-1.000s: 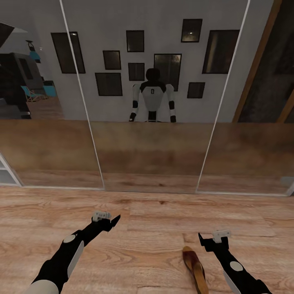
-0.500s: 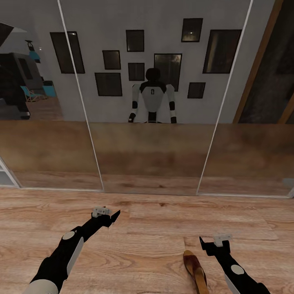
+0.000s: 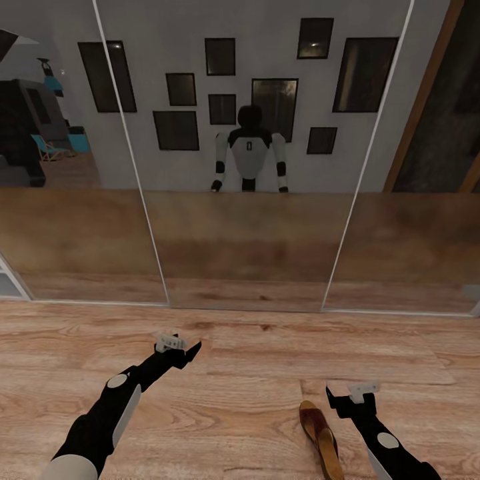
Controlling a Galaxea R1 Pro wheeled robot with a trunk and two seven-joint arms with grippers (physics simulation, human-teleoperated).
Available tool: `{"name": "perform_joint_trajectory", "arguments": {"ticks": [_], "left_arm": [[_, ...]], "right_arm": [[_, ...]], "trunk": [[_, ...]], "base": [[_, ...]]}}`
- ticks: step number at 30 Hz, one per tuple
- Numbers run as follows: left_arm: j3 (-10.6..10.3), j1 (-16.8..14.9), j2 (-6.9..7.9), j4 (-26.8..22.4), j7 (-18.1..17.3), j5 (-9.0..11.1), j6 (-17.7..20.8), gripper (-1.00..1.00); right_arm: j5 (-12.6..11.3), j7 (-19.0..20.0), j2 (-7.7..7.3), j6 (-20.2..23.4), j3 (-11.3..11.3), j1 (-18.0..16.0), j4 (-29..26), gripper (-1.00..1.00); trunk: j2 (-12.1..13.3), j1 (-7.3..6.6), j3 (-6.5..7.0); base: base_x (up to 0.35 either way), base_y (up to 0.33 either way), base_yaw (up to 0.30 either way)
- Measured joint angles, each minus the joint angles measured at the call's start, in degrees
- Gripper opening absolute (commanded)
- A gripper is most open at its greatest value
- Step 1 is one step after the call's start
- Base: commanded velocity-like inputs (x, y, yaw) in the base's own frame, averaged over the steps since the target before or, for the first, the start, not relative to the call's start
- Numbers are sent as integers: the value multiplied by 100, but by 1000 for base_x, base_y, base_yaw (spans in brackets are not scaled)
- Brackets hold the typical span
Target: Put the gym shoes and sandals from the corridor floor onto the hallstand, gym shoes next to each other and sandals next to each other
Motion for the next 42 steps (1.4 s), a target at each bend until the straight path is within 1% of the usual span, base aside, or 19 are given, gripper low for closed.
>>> {"name": "perform_joint_trajectory", "arguments": {"ticks": [4, 12, 22, 31, 39, 40, 42], "left_arm": [[-55, -4, 0, 0, 2, 4, 5, 100], [-64, -9, 0, 0, 5, 5, 9, 100], [-66, -10, 3, 0, 6, 5, 11, 100], [-66, -10, 7, 3, 6, 5, 16, 100], [-66, -10, 0, 8, 6, 5, 16, 100], [-66, -10, 0, 8, 6, 5, 15, 100], [-66, -10, 3, 9, 6, 5, 16, 100]], "right_arm": [[0, 0, -1, 0, -4, 0, 0, 100], [0, 0, -3, 0, -4, -1, 0, 100], [0, 0, -2, 0, -1, -1, 0, 100], [0, 0, 4, 0, 4, -1, 0, 100], [0, 15, -17, 6, 0, 0, 0, 100], [-3, 168, -47, 8, 2, 0, -2, 100], [-2, 357, -57, 7, 0, 0, -3, 100]], "trunk": [[-160, 88, -108], [-481, 264, -319], [-876, 480, -512], [-889, 504, -722], [-900, 524, -958], [-901, 527, -989], [-904, 532, -1050]], "base": [[0, 0, 0], [0, 0, 0], [0, 0, 0], [0, 0, 0], [0, 0, 0], [0, 0, 0], [0, 0, 0]]}}
